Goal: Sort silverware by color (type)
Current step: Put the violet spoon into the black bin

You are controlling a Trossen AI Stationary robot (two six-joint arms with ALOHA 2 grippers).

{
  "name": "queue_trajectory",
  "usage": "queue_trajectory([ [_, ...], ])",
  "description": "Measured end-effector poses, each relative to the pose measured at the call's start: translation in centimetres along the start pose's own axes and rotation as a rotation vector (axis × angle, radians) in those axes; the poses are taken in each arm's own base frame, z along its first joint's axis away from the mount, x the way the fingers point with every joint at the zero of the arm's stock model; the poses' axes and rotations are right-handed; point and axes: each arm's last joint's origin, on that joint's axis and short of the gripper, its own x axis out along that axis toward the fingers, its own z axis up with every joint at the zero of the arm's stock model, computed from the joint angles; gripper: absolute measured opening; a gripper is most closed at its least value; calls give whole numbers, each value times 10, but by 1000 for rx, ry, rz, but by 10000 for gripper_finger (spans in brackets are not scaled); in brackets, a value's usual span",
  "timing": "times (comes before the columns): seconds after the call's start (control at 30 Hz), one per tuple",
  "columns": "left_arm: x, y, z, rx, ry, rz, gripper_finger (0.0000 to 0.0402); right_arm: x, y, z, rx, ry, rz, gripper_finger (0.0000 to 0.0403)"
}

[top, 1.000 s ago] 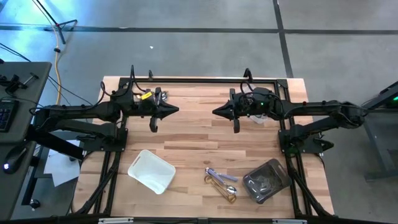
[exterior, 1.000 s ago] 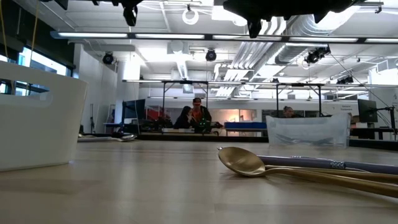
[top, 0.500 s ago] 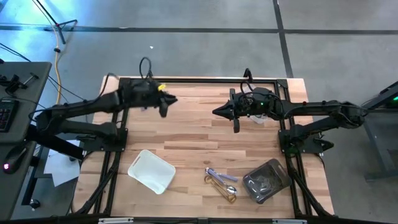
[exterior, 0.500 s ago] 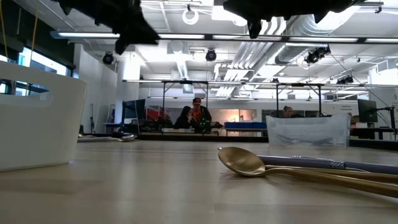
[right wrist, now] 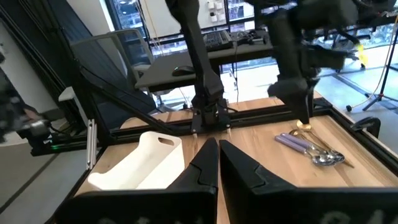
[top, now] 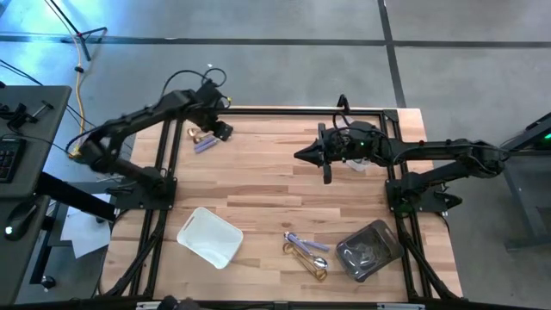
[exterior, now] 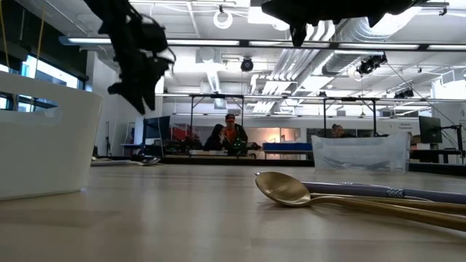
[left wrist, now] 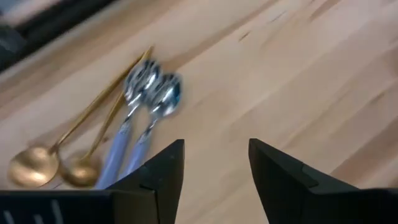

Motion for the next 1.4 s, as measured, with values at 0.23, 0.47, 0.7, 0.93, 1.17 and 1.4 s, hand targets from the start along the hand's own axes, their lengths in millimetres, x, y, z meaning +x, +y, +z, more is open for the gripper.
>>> queue_trajectory([
  [0.23,48,18,14,33,187,58,164,0,-1,-4,10,37,-15,0],
  [0.47,83,32,14,54,309,74,163,0,-1,-4,10,38,-17,0],
  [0.7,100,35,15,131,334,64,163,0,-1,-4,10,38,-18,0],
  [0.93,113,36,16,165,350,108,163,0,-1,-4,10,38,-21,0],
  [1.17,116,37,15,183,363,127,161,0,-2,-4,10,35,-40,0],
  [1.4,116,36,15,215,363,121,112,0,-1,-4,10,35,-40,0],
])
